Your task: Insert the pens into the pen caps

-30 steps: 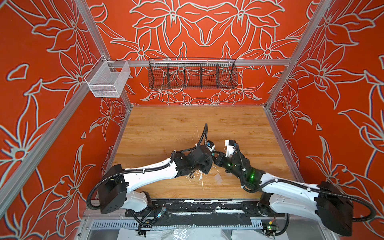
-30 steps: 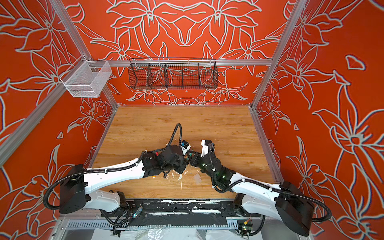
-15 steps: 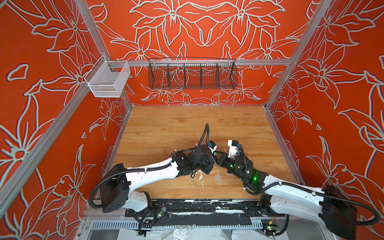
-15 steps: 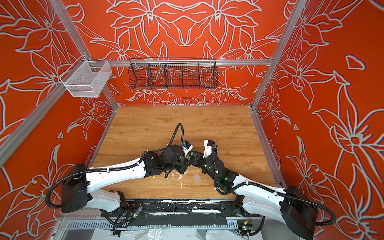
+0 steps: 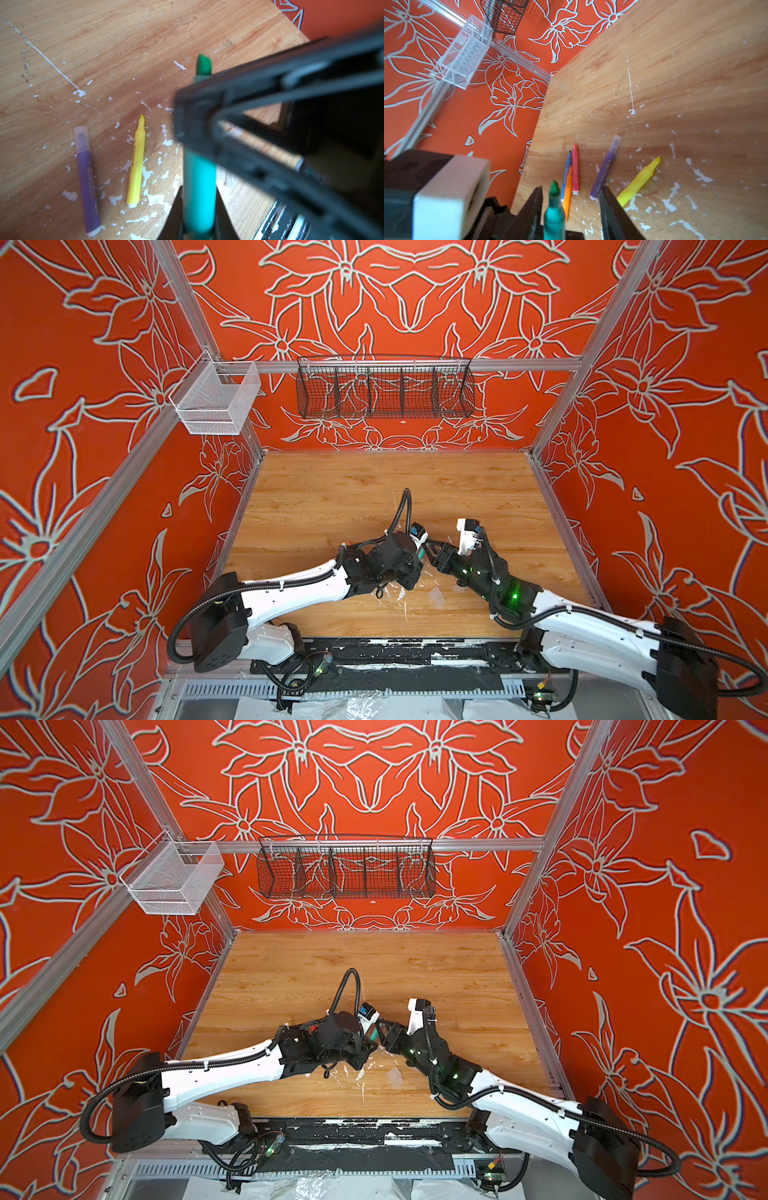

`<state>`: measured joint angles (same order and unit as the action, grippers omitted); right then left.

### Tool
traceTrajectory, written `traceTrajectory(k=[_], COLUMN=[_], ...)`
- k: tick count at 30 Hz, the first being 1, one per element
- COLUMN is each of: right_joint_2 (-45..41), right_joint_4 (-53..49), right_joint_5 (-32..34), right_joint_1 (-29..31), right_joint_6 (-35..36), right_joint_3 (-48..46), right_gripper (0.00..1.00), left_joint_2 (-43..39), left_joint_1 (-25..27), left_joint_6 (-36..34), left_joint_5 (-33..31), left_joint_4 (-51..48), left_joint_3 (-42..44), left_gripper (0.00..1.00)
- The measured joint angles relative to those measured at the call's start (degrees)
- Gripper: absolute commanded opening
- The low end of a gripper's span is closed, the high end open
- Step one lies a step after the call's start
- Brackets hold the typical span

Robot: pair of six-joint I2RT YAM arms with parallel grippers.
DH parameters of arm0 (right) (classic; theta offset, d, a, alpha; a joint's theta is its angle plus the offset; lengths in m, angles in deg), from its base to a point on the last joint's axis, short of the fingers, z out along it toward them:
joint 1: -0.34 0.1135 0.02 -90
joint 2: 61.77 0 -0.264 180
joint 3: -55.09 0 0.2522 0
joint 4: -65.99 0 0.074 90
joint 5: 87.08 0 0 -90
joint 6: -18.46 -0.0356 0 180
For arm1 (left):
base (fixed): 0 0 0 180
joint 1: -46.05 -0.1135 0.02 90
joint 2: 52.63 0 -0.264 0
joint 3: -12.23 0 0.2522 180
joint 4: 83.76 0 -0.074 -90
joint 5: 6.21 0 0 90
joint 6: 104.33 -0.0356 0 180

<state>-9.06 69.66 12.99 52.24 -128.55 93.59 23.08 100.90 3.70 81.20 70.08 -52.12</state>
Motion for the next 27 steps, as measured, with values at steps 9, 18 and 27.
traceTrajectory(k=[9,18,27], right_joint_2=[-5.3,5.0,-1.9], right_joint_4=[-20.3,-37.9,-52.1], right_joint_5=[2.3,1.2,5.6], right_joint_1=[0.0,0.2,0.2], right_joint_6=[6.1,8.1,8.0], right_joint_3=[7.3,8.6,11.0], right_gripper=[0.49,0.44,0.47], left_joint_2=[-8.1,-11.8,-20.7], left_joint_1=[-10.2,-10.2,-10.1], left_joint_6=[0.5,1.3,1.4], left_joint_5=[1.8,-14.2,-17.1], left_joint_4=[-4.6,-16.2,-16.6], left_joint_3=[4.6,6.8,12.8], left_gripper=[0.0,0.0,0.0])
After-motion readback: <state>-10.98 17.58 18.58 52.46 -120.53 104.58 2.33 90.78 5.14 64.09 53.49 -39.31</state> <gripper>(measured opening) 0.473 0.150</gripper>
